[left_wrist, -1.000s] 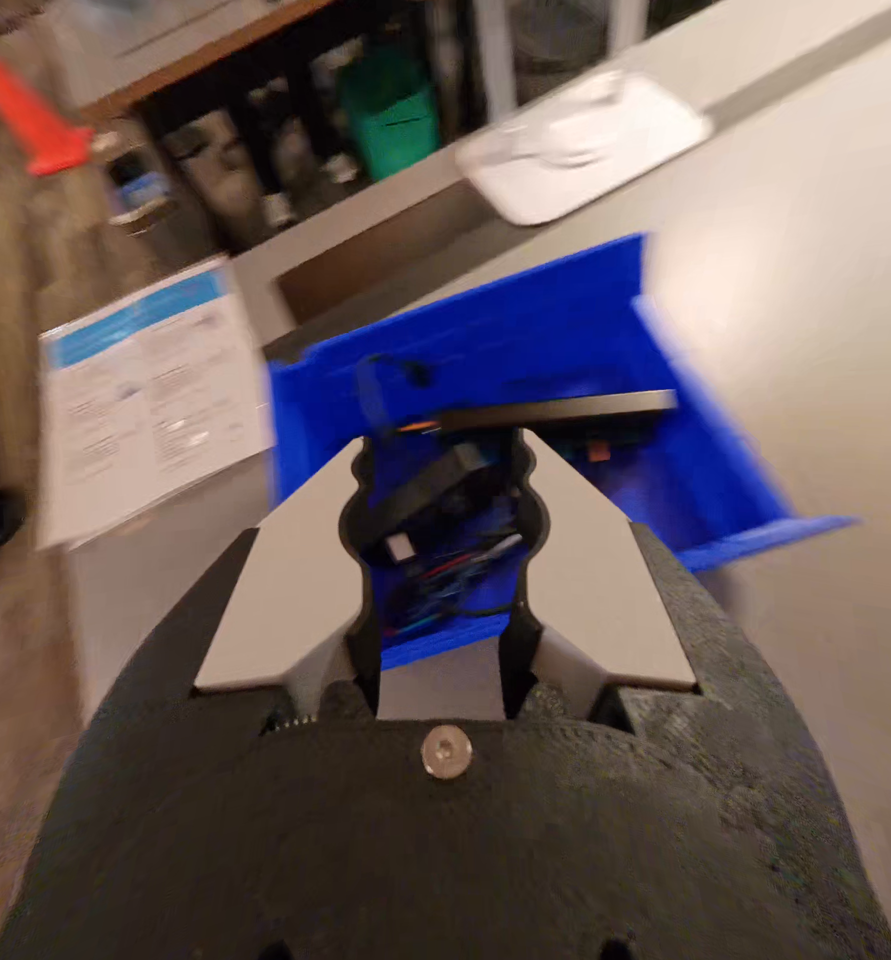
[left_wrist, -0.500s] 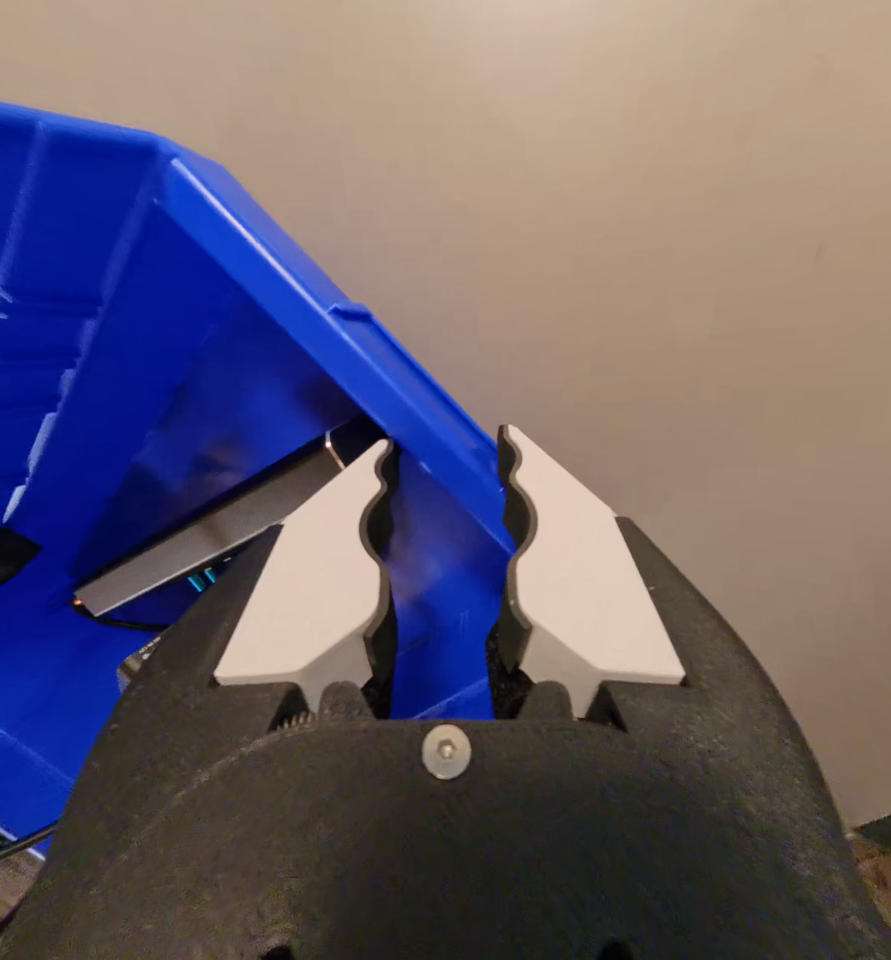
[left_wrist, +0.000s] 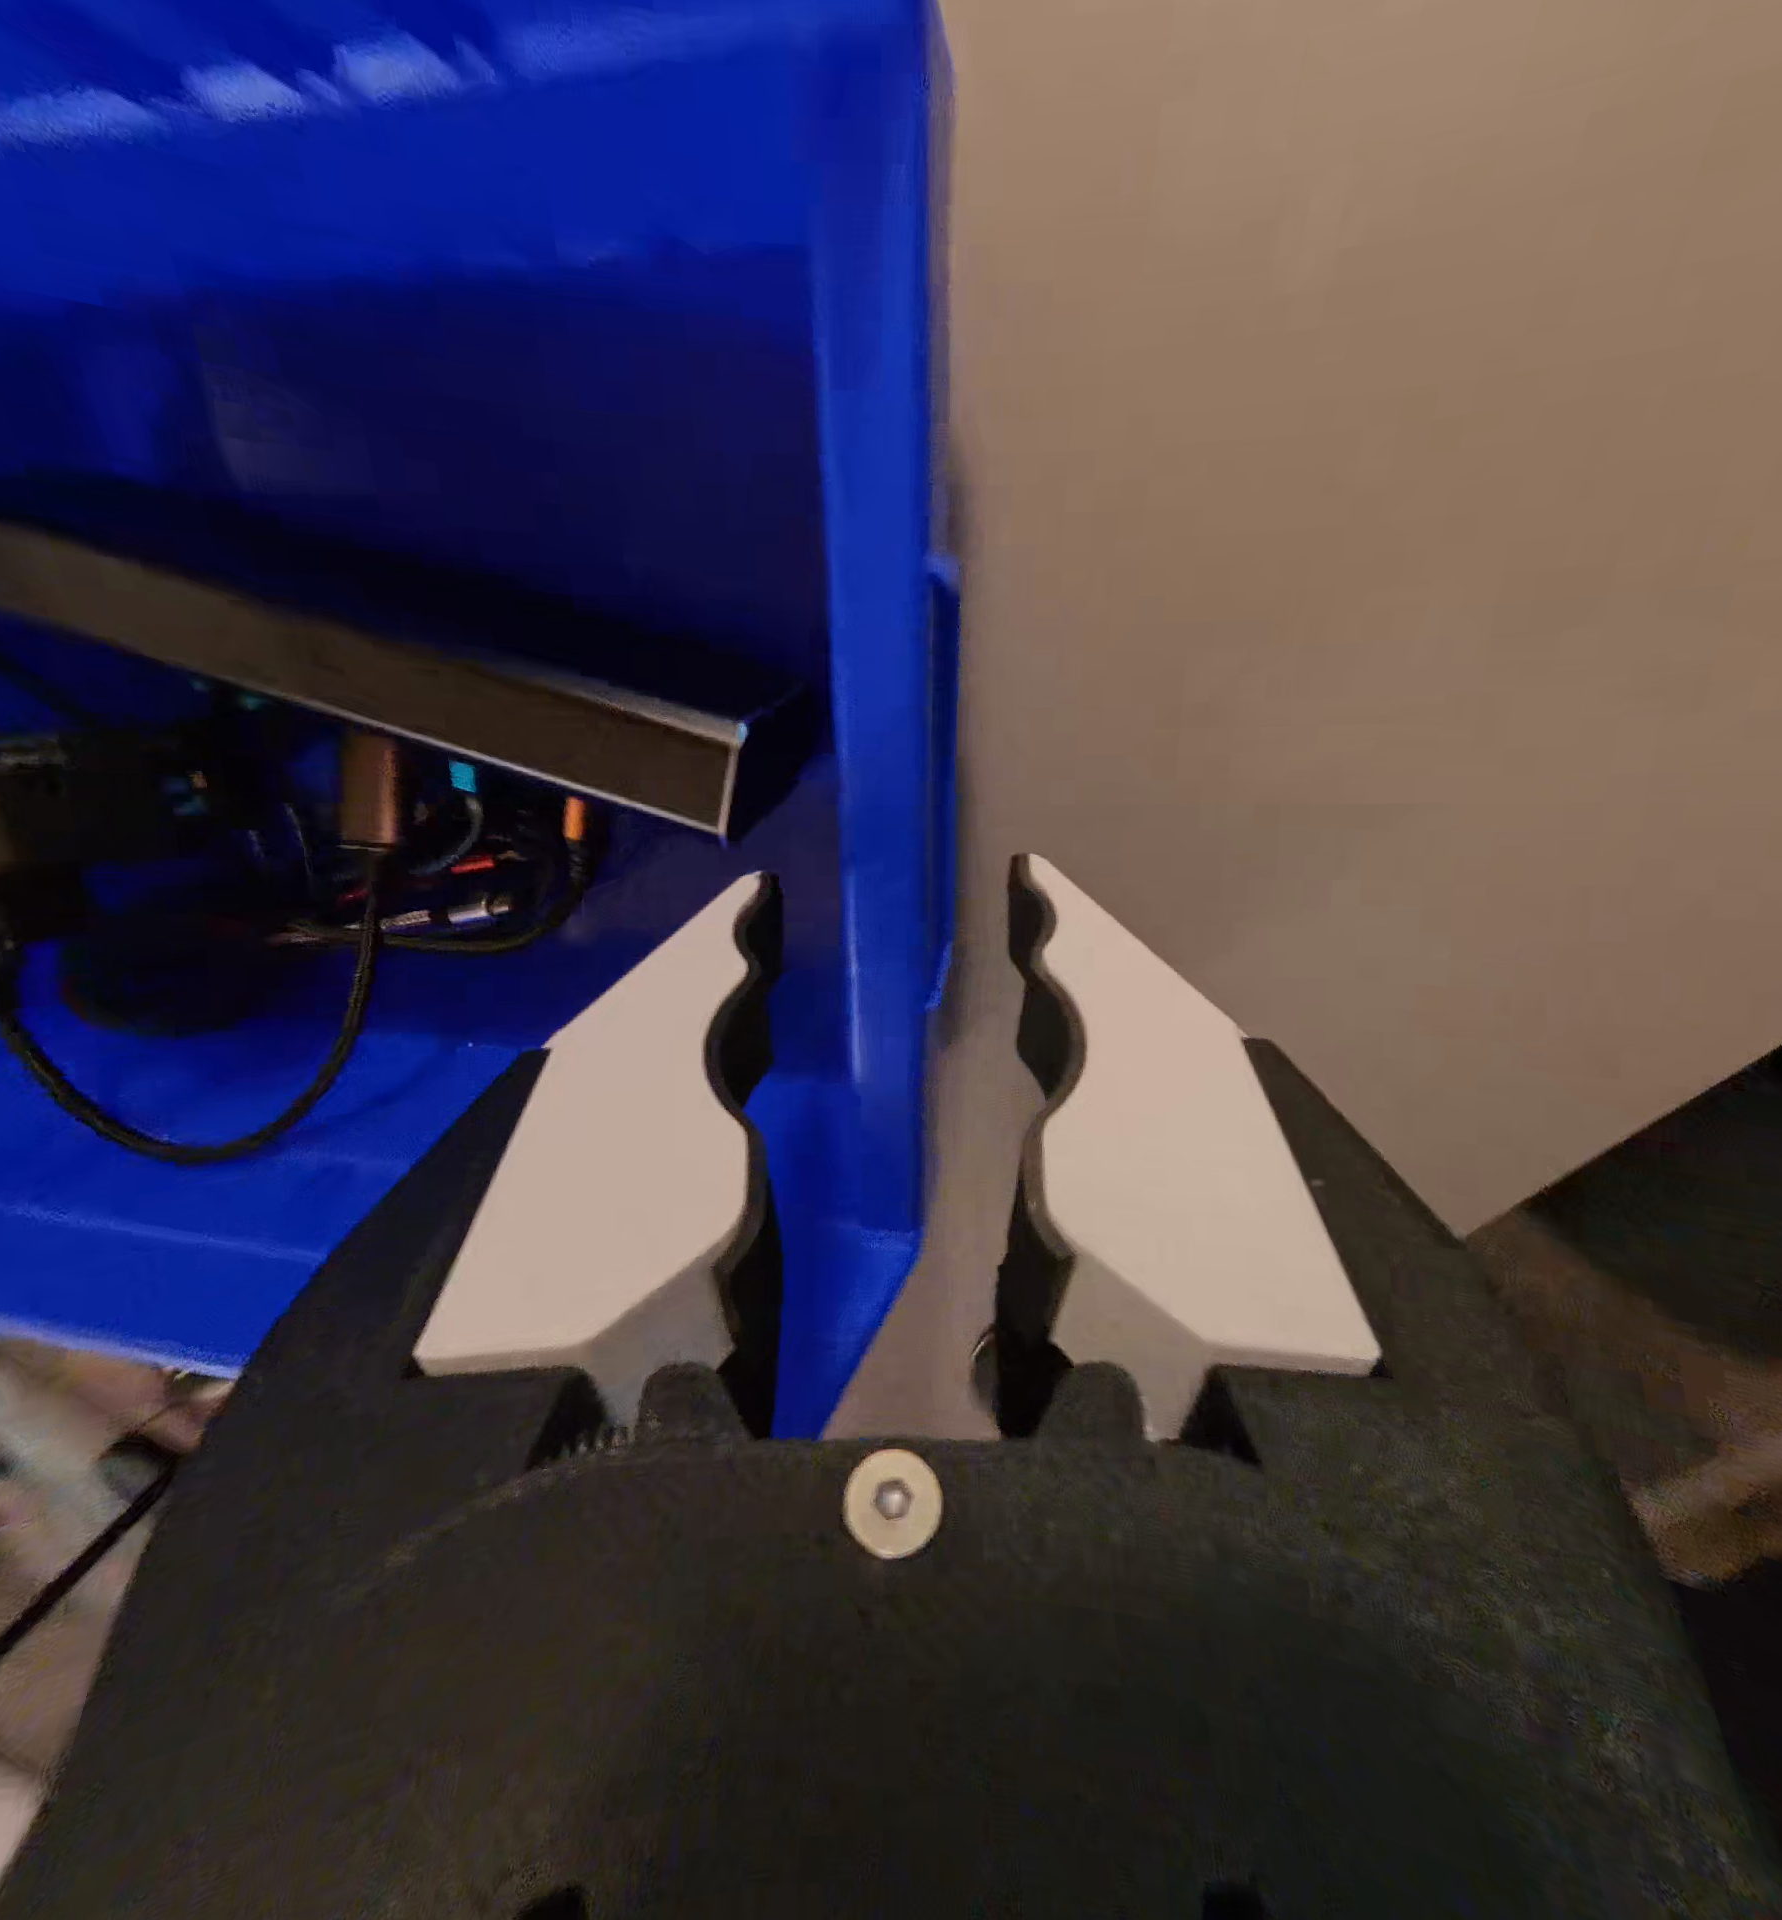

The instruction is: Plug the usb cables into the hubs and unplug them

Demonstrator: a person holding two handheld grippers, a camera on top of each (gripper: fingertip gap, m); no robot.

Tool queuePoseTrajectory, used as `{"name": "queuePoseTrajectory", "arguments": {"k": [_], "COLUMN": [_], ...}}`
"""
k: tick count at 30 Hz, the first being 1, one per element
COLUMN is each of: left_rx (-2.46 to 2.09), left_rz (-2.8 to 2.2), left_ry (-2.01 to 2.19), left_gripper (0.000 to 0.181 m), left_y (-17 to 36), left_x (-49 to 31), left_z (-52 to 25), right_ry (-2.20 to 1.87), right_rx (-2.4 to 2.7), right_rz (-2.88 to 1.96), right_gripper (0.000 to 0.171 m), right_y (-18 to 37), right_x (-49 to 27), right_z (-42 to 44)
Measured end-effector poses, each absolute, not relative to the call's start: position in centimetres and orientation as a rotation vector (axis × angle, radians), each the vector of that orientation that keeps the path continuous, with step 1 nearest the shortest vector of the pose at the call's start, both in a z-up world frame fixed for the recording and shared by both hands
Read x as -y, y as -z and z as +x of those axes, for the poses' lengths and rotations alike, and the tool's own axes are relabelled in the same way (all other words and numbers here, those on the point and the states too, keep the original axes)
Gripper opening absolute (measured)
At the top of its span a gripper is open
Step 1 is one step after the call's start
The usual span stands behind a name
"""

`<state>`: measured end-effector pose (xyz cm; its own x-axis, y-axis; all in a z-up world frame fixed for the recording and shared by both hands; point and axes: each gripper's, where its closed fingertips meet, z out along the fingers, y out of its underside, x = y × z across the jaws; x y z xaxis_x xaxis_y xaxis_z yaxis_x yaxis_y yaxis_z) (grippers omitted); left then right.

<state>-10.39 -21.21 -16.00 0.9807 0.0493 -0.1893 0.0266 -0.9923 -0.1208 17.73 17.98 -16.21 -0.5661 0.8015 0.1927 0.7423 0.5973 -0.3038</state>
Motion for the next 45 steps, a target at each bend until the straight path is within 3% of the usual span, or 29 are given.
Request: {"name": "queuePoseTrajectory", "arguments": {"k": [6, 9, 12, 15, 16, 20, 23, 29, 30, 35, 45], "left_rx": [0.500, 0.635, 0.674, 0.649, 0.639, 0.648, 0.686, 0.720, 0.717, 0.751, 0.732], "left_rz": [-2.231, -2.053, -2.045, -2.055, -2.049, -2.055, -2.070, -2.008, -2.012, -1.988, -1.967], "left_ry": [-0.390, -0.455, -0.704, -0.868, -0.861, -0.826, -0.872, -0.942, -0.974, -1.057, -1.004], "left_gripper": [0.073, 0.079, 0.074, 0.047, 0.036, 0.026, 0.017, 0.032, 0.021, 0.007, 0.009], "left_y": [11.3, 11.7, 12.9, 13.0, 12.8, 13.1, 13.1, 13.2, 13.5, 13.3, 13.2], "left_x": [12.2, 8.8, 7.4, 8.2, 8.8, 12.5, 16.2, 17.2, 17.3, 19.8, 26.9], "left_z": [-11.2, -12.4, -14.4, -15.0, -14.8, -12.7, -11.3, -12.2, -12.7, -12.4, -10.3], "right_ry": [-0.504, -0.424, -0.278, -0.223, -0.247, -0.291, -0.286, -0.345, -0.324, -0.238, -0.309], "right_rx": [1.888, 1.616, 1.387, 1.325, 1.323, 1.339, 1.309, 1.177, 1.156, 1.076, 1.132], "right_rz": [-1.566, -1.581, -1.571, -1.547, -1.524, -1.504, -1.570, -1.601, -1.596, -1.580, -1.574], "right_gripper": [0.068, 0.074, 0.064, 0.038, 0.036, 0.032, 0.016, 0.029, 0.026, 0.005, 0.004], "right_y": [13.0, 12.7, 12.4, 13.0, 12.9, 12.9, 13.1, 12.8, 12.8, 12.6, 12.6], "right_x": [-18.0, -18.4, -20.6, -22.2, -22.3, -23.0, -24.3, -26.6, -27.1, -28.9, -32.0], "right_z": [14.4, 12.2, 11.3, 11.8, 12.2, 15.6, 19.2, 20.6, 20.5, 21.5, 22.5]}}
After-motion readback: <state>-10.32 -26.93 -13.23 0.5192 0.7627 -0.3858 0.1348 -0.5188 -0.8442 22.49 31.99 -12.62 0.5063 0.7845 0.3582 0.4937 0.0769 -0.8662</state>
